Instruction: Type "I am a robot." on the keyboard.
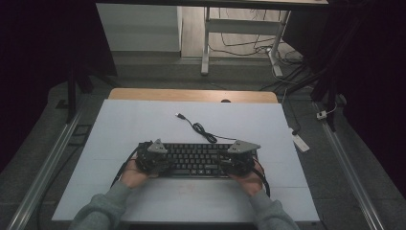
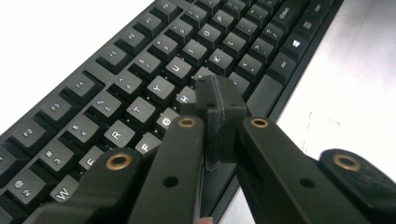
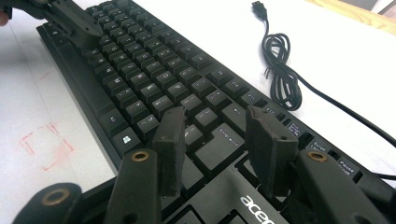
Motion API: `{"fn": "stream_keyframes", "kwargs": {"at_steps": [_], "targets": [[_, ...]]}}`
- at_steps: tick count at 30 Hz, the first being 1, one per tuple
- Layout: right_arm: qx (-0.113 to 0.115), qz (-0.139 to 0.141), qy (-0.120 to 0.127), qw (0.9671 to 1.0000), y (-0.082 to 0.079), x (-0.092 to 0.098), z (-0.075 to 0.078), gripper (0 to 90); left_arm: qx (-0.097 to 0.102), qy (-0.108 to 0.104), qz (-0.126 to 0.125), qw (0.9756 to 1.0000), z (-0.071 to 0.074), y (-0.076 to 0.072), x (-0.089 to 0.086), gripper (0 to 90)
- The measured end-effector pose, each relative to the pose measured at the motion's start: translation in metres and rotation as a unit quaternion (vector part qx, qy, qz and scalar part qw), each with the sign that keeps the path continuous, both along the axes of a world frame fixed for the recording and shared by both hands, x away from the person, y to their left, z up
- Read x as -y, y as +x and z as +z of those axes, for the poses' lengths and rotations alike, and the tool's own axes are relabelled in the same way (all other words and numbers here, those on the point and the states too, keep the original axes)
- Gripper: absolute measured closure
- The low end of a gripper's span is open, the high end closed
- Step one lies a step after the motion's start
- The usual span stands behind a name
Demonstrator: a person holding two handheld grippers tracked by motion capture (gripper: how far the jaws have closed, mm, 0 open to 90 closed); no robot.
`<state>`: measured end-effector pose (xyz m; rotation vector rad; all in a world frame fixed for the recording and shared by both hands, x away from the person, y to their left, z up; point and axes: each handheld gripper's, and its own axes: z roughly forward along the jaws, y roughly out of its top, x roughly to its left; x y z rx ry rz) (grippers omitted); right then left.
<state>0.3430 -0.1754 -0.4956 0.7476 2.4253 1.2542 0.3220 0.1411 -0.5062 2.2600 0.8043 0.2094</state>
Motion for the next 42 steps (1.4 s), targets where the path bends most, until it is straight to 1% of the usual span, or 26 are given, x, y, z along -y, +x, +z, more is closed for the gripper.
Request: {"fn": "stream_keyframes", "kwargs": {"at_steps": [3, 12, 20, 29, 31, 32, 33, 37, 38, 40, 42], "targets": [[0.000, 0.001, -0.001, 1.0000, 0.000, 0.000, 0.000, 57.9, -0.002, 0.005, -0.002, 1.0000, -0.002, 0.000, 0.001, 88.9], [0.000, -0.001, -0.002, 1.0000, 0.000, 0.000, 0.000, 57.9, -0.008, 0.012, 0.005, 0.9999, -0.008, 0.002, 0.002, 88.8], [0.001, 0.000, -0.002, 1.0000, 0.000, 0.000, 0.000, 57.8, -0.007, 0.018, 0.005, 0.9998, -0.010, 0.002, 0.004, 88.7], [0.002, 0.001, -0.004, 1.0000, 0.000, 0.000, -0.001, 57.7, -0.007, 0.018, 0.005, 0.9998, -0.010, 0.002, 0.004, 88.7], [0.001, 0.000, -0.004, 1.0000, 0.000, 0.000, -0.001, 57.7, -0.009, 0.023, 0.006, 0.9997, -0.011, 0.002, 0.005, 88.8], [0.001, 0.000, -0.004, 1.0000, 0.000, 0.000, -0.001, 57.7, -0.009, 0.022, 0.007, 0.9997, -0.013, 0.002, 0.006, 88.8], [0.001, 0.000, -0.003, 1.0000, 0.000, 0.000, -0.001, 57.7, -0.011, 0.017, 0.007, 0.9998, -0.013, 0.002, 0.006, 88.9], [0.002, 0.000, -0.003, 1.0000, 0.000, 0.000, 0.000, 57.7, -0.009, 0.019, 0.007, 0.9998, -0.012, 0.002, 0.005, 88.9], [0.002, 0.000, -0.003, 1.0000, 0.000, 0.000, 0.000, 57.7, -0.005, 0.020, 0.006, 0.9998, -0.011, 0.001, 0.005, 88.8], [0.003, -0.001, -0.004, 1.0000, 0.000, 0.000, 0.000, 57.7, 0.004, 0.012, 0.008, 0.9999, -0.007, 0.000, 0.003, 88.4], [0.002, -0.002, -0.003, 1.0000, 0.000, 0.000, 0.000, 57.7, 0.011, -0.004, 0.011, 0.9999, -0.001, 0.000, 0.000, 85.2]]}}
